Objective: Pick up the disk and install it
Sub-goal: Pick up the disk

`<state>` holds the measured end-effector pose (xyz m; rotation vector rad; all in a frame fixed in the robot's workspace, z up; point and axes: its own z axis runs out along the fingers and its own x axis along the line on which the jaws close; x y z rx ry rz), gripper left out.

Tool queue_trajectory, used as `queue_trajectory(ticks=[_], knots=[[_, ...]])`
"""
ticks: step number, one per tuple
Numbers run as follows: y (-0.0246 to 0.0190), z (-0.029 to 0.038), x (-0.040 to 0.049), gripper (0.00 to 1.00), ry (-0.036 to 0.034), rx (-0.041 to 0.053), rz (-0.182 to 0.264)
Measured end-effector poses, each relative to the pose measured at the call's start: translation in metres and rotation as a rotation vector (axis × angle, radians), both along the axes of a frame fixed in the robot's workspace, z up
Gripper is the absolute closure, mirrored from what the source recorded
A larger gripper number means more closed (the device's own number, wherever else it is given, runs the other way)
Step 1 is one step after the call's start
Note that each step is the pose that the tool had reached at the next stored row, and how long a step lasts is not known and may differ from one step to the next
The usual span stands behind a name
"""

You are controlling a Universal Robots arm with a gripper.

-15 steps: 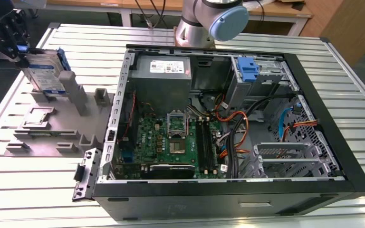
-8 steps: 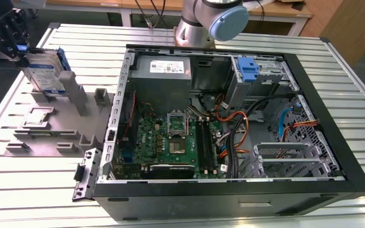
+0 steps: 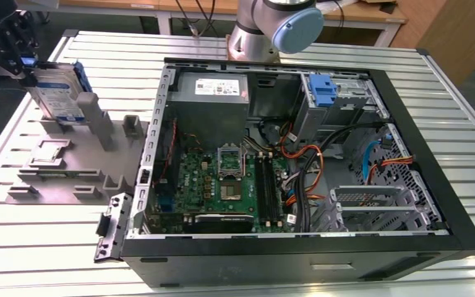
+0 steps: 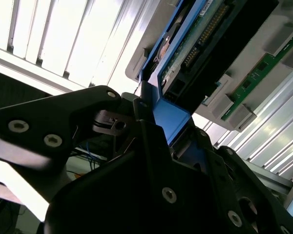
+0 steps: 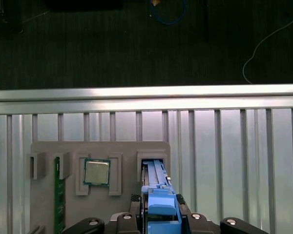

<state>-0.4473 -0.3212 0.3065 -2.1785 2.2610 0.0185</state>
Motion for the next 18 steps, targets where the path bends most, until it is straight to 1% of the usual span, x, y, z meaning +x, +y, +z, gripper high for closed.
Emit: queue_trajectory(ticks=[18], knots=[[0.0000,0.0123,0.0000,0.63,0.0000,0.0000,0.000]])
